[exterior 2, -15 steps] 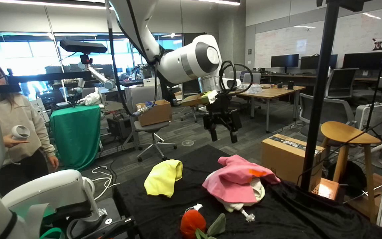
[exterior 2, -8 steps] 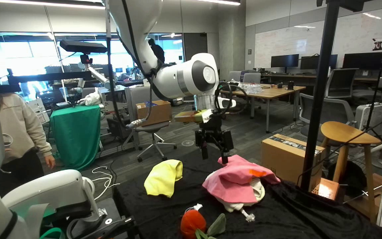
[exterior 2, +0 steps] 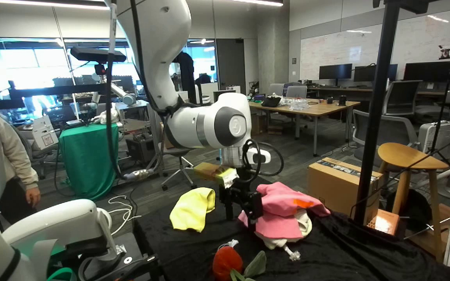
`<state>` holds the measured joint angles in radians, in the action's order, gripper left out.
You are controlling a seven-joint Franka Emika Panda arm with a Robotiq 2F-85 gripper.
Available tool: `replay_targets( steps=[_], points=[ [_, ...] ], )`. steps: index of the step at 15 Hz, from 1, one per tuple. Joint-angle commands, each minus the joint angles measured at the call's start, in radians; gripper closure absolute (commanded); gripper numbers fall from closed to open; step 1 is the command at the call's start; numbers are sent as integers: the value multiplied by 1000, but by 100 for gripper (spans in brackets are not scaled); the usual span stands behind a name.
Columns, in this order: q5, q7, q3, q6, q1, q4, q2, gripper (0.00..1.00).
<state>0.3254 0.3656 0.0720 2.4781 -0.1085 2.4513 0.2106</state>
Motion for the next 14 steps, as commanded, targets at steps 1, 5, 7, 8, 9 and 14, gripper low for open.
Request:
replay_targets(
  steps=[1,5,7,8,9,14],
  points=[
    [-14,17,-31,144,-11,73,32,0],
    [-64,0,-45,272,-17,64,137,0],
    [-117,-5,-38,322,-26,52,176,0],
    [-129,8,-47,338,-43,42,196,0],
    [-152,-3,-42,356,-49,40,213,0],
    [-178,-11,-81,388,-100,52,247,0]
  ],
)
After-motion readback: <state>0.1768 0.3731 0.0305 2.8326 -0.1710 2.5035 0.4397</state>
